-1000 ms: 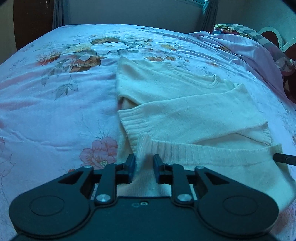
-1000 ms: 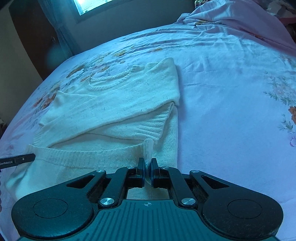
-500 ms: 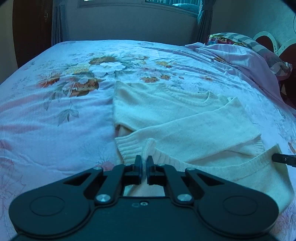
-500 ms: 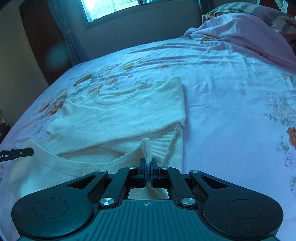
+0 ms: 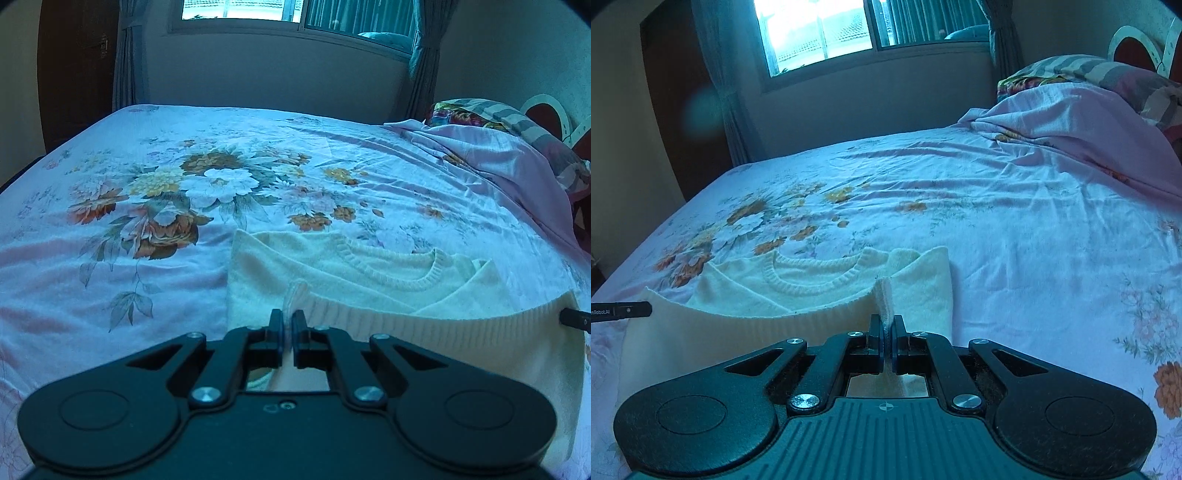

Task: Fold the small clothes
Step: 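Lift the hem with both grippers and fold it over toward the collar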

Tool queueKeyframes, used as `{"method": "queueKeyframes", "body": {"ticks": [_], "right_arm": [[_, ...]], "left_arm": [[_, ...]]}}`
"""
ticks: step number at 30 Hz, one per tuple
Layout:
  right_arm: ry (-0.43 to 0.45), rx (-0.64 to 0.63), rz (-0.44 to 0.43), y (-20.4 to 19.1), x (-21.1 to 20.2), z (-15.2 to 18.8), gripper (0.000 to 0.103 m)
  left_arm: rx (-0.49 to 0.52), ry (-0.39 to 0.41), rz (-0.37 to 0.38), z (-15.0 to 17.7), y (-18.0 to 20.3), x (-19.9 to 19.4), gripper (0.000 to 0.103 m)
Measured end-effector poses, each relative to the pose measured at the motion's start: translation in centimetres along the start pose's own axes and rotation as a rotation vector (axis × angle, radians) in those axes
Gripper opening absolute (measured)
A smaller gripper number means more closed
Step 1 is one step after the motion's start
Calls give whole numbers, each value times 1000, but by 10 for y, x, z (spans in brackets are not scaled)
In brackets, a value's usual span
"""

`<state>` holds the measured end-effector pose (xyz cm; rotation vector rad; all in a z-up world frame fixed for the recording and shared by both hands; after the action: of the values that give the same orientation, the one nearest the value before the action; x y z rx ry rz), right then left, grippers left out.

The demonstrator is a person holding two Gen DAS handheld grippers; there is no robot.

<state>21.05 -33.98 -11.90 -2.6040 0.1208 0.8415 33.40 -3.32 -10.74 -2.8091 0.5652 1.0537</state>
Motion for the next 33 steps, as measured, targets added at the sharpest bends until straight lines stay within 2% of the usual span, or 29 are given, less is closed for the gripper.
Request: {"method": "queueKeyframes", "body": {"ticks": [12,17,22,26,29,33], "right_arm": [[42,29,63,19,77,-59,3],[28,21,105,27,115,-73,3],[-12,17,148,34,154,-67,3],[-53,-13,198,40,179,-53,3],[-82,-57,229,45,195,-41,3],[-108,-89,253,42,204,-38,3]], "left_arm": [[-51,23,-24,-61,1,67,3],[-72,12,-55,-74,0,102,3],[-66,-27,-101,-70,-2,137,3],[-53,-80,-153,-54,-9,164,4],[4,-98,-176,-41,-7,175,4],[96,-113,-224,-41,5,178,4]]}}
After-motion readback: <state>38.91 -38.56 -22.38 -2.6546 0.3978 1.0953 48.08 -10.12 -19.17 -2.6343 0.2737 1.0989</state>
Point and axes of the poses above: each gripper's, at about its wrist camera, not at the fingertips, and x roughly the way its jaws point, y to its right, z to its underside, the point moved 5 cm from there along x, roughly the way its jaws point, and after that the axes turned 5 degrees about x, right-handed, at the moved point
